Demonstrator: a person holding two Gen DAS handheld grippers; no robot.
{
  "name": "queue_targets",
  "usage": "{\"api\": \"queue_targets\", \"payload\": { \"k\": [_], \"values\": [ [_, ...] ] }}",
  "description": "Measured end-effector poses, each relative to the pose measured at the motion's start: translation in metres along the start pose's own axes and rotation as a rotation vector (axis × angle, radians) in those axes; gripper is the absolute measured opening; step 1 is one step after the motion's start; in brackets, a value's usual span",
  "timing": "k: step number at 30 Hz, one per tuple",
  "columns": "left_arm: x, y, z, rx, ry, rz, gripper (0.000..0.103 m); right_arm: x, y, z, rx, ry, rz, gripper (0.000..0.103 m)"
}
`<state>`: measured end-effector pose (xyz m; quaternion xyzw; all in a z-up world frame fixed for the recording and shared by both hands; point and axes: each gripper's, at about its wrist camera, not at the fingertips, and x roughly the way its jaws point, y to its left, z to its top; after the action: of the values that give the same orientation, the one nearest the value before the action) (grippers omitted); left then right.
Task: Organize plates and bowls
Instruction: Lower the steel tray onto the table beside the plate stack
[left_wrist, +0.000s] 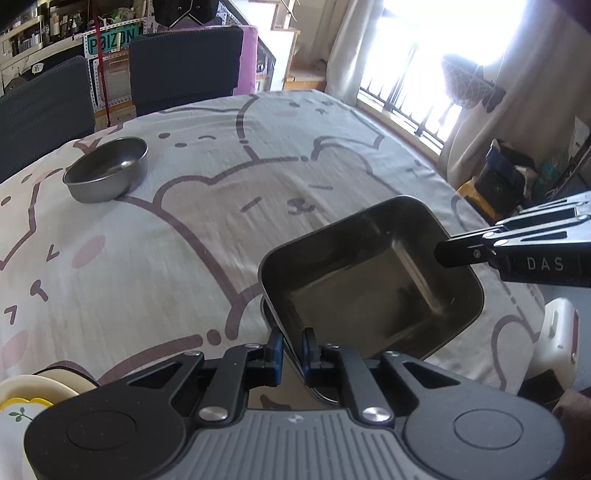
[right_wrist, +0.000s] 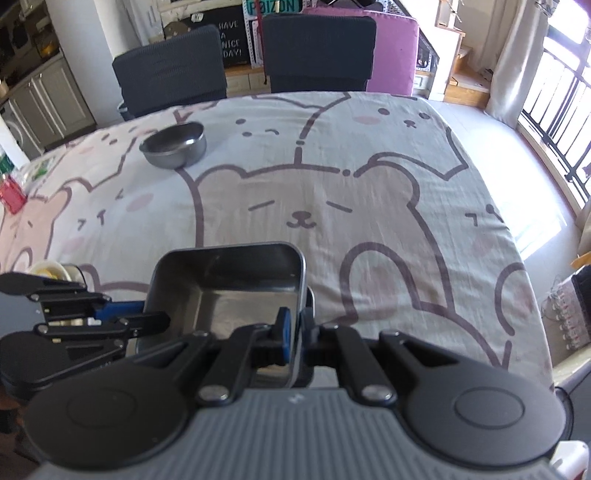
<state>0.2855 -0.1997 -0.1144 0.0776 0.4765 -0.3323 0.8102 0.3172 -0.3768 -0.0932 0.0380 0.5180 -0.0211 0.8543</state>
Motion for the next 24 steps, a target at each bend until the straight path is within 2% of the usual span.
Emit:
{"api": "queue_targets", "payload": {
  "k": [6,13,24],
  "values": [
    [0.005,-0.002,-0.004,0.021,0.023,0.022,0.014,0.004,0.008,0.0,-0.035,0.023,-0.024,0.009],
    [0.016,-0.009,-0.009,0.077,0.059,0.05,0.014,0.01,0.023,0.0,-0.108,0.041,-0.071,0.013],
    [0.017,-0.007,-0.008,0.075,0.061,0.056,0.014,0.033,0.031,-0.006,-0.165,0.129,-0.119,0.013]
  ]
}}
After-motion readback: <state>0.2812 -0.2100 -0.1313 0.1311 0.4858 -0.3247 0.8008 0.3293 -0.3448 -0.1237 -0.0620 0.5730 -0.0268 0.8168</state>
